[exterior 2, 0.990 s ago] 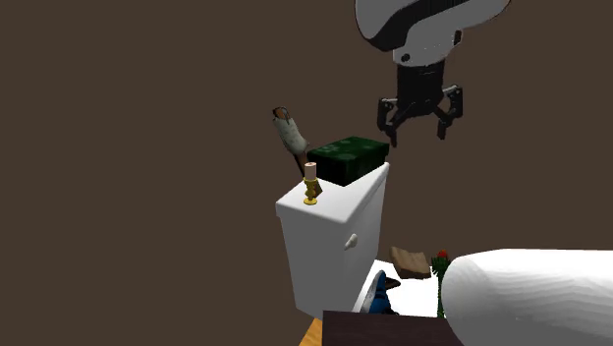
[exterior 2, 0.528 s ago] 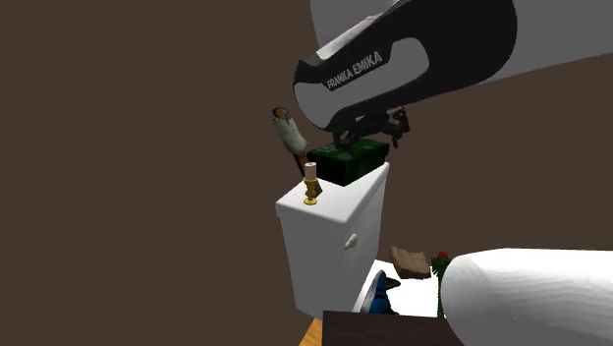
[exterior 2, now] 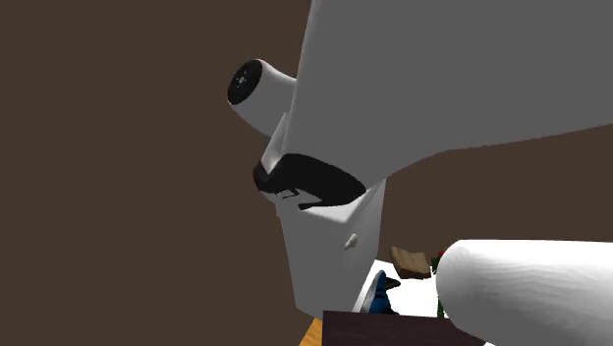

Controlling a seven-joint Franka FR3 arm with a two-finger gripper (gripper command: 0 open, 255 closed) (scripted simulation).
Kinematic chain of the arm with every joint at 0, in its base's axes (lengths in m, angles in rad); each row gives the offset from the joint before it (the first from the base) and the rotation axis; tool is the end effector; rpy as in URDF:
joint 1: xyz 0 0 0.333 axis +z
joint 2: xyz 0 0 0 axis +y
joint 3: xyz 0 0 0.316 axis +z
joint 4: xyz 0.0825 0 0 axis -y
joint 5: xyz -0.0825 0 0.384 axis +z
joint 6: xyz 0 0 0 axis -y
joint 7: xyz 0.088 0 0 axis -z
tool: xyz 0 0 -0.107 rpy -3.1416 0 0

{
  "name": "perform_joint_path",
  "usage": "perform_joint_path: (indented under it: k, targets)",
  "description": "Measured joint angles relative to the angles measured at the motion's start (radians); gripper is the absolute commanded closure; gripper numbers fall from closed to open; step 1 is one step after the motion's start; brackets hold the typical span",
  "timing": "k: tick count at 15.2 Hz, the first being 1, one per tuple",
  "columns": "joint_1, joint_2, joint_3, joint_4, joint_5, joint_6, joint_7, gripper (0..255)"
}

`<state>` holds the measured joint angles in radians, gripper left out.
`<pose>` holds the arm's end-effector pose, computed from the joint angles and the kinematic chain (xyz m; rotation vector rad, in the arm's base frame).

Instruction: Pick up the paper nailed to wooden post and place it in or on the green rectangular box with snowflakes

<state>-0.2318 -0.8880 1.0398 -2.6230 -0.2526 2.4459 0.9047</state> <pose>0.2836 0.2982 0.4337 2.4458 0.0068 1.1218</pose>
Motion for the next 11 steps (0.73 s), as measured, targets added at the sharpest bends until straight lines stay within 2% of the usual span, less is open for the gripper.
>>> perform_joint_path:
  k: [2, 6, 9, 11]
  targets:
    - [-0.107, -0.024, 0.134, 0.031, -0.038, 0.055, 0.099, 0]
    - [-0.317, -0.137, 0.382, 0.145, -0.079, 0.107, 0.270, 0]
    - [-0.447, -0.264, 0.514, 0.240, -0.091, 0.124, 0.377, 0]
    - [-0.506, -0.350, 0.575, 0.312, -0.093, 0.107, 0.434, 0]
